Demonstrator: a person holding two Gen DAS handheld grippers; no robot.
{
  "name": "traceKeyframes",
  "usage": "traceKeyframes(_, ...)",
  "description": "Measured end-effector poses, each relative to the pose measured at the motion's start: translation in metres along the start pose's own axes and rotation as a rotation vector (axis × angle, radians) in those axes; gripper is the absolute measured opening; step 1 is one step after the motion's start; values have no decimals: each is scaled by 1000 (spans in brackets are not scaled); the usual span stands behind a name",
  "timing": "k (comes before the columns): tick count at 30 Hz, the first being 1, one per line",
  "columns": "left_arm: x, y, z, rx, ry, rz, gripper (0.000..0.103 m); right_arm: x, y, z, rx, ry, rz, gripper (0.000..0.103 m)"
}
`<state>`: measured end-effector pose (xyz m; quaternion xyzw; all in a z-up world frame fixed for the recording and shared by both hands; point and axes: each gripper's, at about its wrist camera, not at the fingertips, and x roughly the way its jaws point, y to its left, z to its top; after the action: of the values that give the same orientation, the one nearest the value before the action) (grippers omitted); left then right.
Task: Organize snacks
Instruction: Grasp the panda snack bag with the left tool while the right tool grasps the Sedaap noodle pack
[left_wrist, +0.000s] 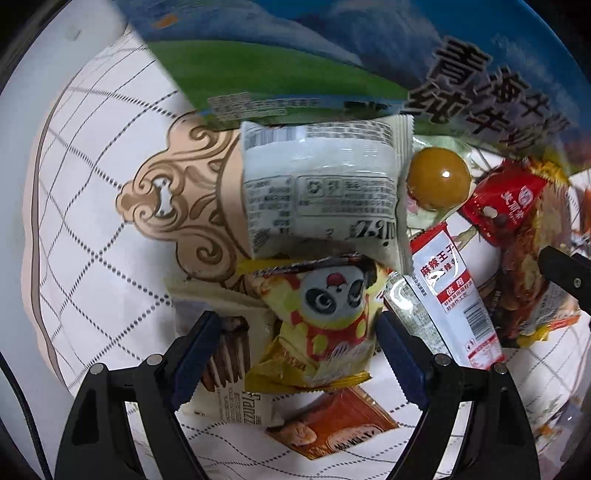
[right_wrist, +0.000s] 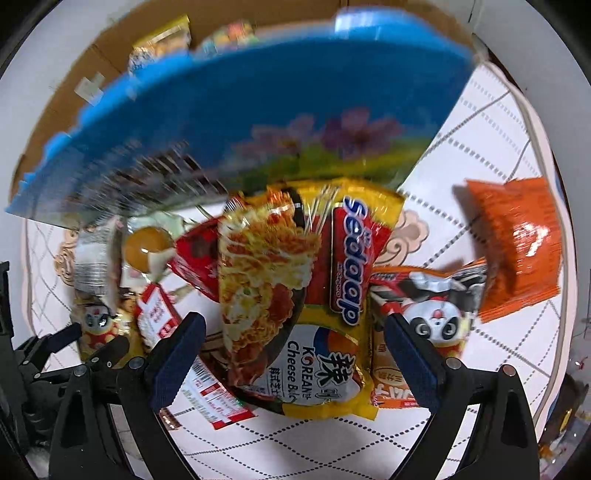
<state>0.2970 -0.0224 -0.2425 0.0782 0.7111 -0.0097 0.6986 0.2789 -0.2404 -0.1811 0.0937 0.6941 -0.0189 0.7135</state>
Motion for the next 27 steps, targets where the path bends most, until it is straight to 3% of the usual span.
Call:
traceKeyframes(15,6,-4,18,30,-10,23,85,48,10,-3,14,71,-21,99)
traceKeyframes(20,2,-15,12,46,-45,52,55,51,15,-8,-2,48,-48,89)
traceKeyframes(23,-2,-23,6,46,-57,76,50,47,15,-18,-15,39,-43,88)
traceKeyframes(27,-5,-26,-12,11,-36,-1,49,44,12,-32,-40,59,-38,88)
